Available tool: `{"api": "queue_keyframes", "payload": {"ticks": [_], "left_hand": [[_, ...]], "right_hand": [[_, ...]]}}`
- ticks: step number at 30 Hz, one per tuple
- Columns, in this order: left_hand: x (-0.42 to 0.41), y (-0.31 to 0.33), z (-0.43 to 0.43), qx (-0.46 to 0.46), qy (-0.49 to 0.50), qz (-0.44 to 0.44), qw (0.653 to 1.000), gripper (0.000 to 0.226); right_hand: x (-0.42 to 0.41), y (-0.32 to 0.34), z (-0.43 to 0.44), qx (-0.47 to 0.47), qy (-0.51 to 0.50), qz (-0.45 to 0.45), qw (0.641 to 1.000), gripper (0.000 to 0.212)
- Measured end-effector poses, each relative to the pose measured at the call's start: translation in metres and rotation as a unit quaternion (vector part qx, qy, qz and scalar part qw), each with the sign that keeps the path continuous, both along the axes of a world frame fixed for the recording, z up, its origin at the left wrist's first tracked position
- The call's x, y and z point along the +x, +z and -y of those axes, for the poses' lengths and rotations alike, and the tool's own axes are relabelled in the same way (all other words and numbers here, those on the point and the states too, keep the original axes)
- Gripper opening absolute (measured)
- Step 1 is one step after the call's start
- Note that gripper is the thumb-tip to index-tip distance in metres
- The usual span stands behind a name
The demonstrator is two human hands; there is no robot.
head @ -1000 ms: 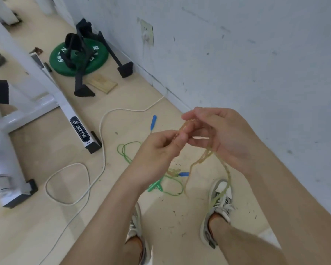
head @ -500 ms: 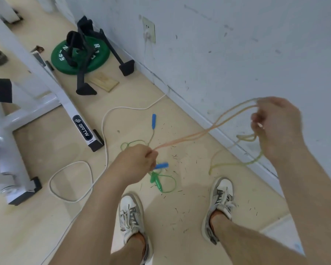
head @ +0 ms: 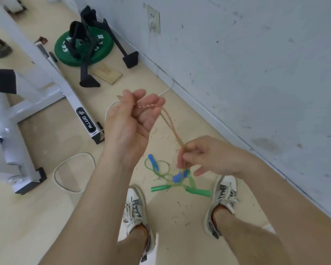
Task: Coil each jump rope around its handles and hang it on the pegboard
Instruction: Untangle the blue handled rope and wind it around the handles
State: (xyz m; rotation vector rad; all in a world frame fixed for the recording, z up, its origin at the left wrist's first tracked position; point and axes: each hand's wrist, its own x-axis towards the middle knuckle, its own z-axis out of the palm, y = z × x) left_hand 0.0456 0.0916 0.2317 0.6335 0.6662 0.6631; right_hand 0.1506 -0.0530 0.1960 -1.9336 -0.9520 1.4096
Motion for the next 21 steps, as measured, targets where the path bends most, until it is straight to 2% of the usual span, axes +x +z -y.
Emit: {"api": "queue_keyframes", "payload": {"ticks": [2, 4, 5, 7, 9, 11, 14, 16, 17, 19, 20, 21], "left_hand": [[-0.002, -0.004, -0.005, 0.026, -0.013, -0.047, 0.998, 0.036], [-0.003, -0.014, 0.000, 0.119, -0.101, -0.164, 0.974, 0.034], [-0.003, -0.019, 0.006, 0.168, -0.178, -0.204, 0.948, 0.035], [-0.003, -0.025, 0.021, 0.235, -0.354, -0.220, 0.878, 0.046], [-0.002, -0.028, 0.030, 0.283, -0.441, -0.218, 0.823, 0.047], [0.000, -0.025, 0.029, 0.320, -0.426, -0.237, 0.812, 0.036], [0.000, -0.024, 0.023, 0.351, -0.351, -0.273, 0.824, 0.014], [-0.002, -0.025, 0.025, 0.370, -0.331, -0.276, 0.823, 0.012], [-0.003, -0.026, 0.026, 0.397, -0.328, -0.288, 0.807, 0.013], [-0.004, -0.028, 0.024, 0.469, -0.333, -0.341, 0.743, 0.014], [-0.006, -0.030, 0.021, 0.496, -0.350, -0.385, 0.695, 0.015], [-0.009, -0.033, 0.016, 0.517, -0.380, -0.436, 0.631, 0.017]], "right_hand": [[0.007, 0.003, 0.001, 0.052, -0.108, -0.050, 0.992, 0.020], [0.010, 0.009, 0.000, 0.128, -0.216, -0.112, 0.961, 0.018], [0.011, 0.012, -0.001, 0.158, -0.262, -0.146, 0.941, 0.017], [0.013, 0.016, -0.003, 0.197, -0.323, -0.203, 0.903, 0.017], [0.013, 0.020, -0.004, 0.209, -0.350, -0.206, 0.890, 0.018], [0.015, 0.021, -0.003, 0.213, -0.381, -0.166, 0.884, 0.018], [0.018, 0.023, -0.001, 0.213, -0.433, -0.106, 0.869, 0.015], [0.022, 0.024, 0.000, 0.213, -0.458, -0.071, 0.860, 0.016], [0.024, 0.024, 0.001, 0.214, -0.475, -0.055, 0.852, 0.016], [0.030, 0.022, 0.003, 0.217, -0.514, -0.024, 0.830, 0.016], [0.032, 0.021, 0.005, 0.221, -0.535, -0.010, 0.815, 0.015], [0.035, 0.021, 0.007, 0.230, -0.557, 0.002, 0.798, 0.015]]}}
